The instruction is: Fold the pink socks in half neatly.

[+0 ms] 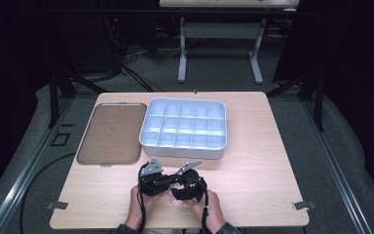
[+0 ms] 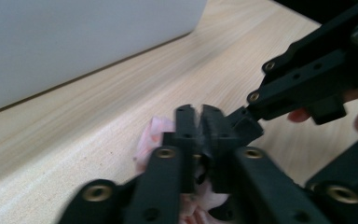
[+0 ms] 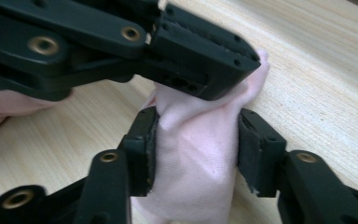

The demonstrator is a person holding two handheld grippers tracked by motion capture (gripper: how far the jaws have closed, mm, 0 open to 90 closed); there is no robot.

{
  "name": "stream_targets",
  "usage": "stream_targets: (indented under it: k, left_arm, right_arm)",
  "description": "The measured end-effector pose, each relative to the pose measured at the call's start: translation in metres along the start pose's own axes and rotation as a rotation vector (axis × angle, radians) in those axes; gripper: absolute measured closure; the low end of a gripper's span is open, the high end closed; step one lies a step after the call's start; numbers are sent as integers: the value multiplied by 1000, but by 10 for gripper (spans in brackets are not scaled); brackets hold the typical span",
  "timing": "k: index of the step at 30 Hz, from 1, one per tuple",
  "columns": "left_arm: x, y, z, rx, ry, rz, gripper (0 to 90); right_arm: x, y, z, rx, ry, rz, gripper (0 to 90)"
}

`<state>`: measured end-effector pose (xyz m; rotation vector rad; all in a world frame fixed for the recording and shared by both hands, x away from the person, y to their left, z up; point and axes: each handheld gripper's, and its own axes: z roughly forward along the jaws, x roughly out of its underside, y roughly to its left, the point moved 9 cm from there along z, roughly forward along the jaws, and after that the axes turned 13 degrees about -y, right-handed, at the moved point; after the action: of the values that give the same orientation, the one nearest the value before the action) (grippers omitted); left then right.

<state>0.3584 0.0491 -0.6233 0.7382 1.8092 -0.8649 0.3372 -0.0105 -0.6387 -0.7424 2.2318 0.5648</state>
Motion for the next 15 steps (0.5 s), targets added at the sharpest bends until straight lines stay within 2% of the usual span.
stream_targets:
  k: [1, 2, 4, 6, 7, 8, 11, 12, 13, 15]
  left_arm:
    - [-2, 1, -2, -5, -5, 7, 796]
    - [-3, 3, -4, -24, -9, 3, 753]
    - [-5, 10, -9, -78, 7, 24, 610]
    - [-7, 16, -16, -106, 5, 17, 515]
    - [-8, 20, -21, -141, -3, 15, 469]
    - [-8, 22, -25, -152, -4, 9, 444]
    - [-9, 33, -41, -227, -11, 15, 392]
    - [-8, 38, -47, -256, -10, 6, 372]
    - [-7, 42, -52, -278, -5, -4, 352]
    - [-3, 48, -60, -303, -3, -7, 332]
  right_arm:
    - [-1, 1, 1, 3, -11, 9, 559]
    - [-1, 2, 1, -8, 1, 7, 568]
    - [-1, 3, 1, -4, 3, 12, 592]
    - [-1, 4, 1, -22, 16, 19, 608]
    - [-1, 4, 1, -25, 26, 20, 614]
    - [-1, 5, 1, -32, 31, 21, 622]
    - [-2, 4, 1, -45, 36, 13, 644]
    - [-1, 3, 1, -43, 43, 0, 651]
    - [-2, 5, 1, -52, 31, 10, 659]
    - [-2, 5, 1, -60, 49, 10, 668]
